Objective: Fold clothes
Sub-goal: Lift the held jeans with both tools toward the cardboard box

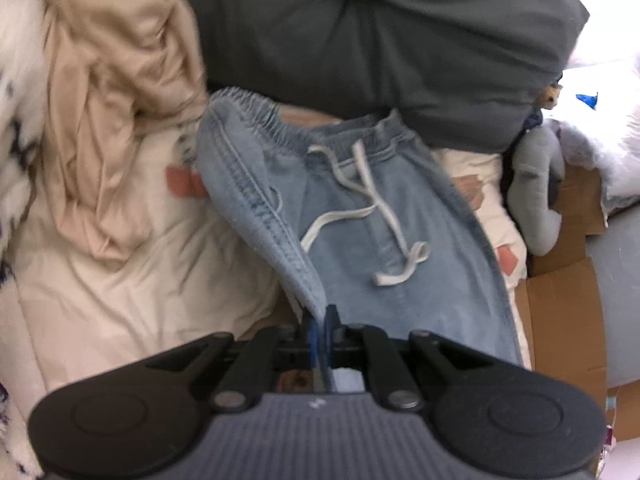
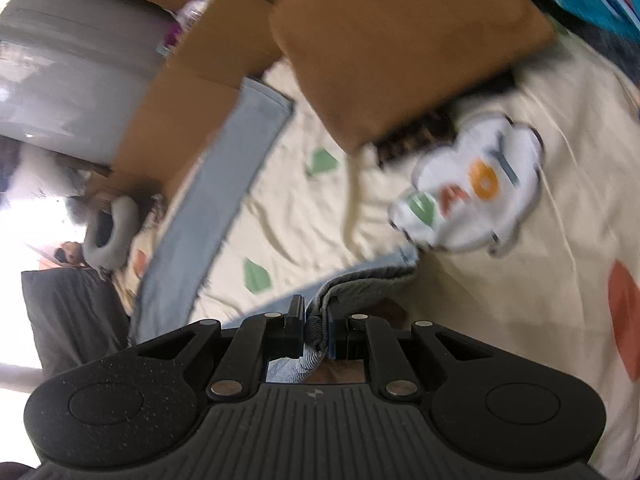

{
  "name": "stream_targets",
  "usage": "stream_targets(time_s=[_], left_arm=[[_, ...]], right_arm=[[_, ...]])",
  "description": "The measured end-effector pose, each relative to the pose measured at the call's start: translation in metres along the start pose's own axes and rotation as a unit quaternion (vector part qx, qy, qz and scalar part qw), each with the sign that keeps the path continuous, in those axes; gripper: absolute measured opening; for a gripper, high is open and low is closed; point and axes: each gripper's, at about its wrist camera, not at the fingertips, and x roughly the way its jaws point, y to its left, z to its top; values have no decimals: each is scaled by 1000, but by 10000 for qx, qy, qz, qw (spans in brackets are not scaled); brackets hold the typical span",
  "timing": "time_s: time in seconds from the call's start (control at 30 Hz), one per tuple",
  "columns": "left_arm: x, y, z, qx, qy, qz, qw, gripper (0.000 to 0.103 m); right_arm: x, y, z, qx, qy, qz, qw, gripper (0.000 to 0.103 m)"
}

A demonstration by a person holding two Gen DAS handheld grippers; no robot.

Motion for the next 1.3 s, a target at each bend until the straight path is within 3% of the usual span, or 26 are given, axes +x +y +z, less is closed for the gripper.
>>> stream_targets(time_s=[0.23,0.57,0.67,1.3], left_arm=[[-17,-45,12,18,-113,-141,9998,3],[-21,-87,15,188,-228,271,9992,3],[-21,-99,16,200,-285,194,9992,3],[35,-175,38,247,-146,-55,9996,3]], right_arm=[[-7,40,40,-278,-115,117,9995,10],[9,53,88,-211,-112,410,9989,10],[19,57,98,-173,-146,393,9990,10],[109,83,177,-121,-393,243,9989,10]])
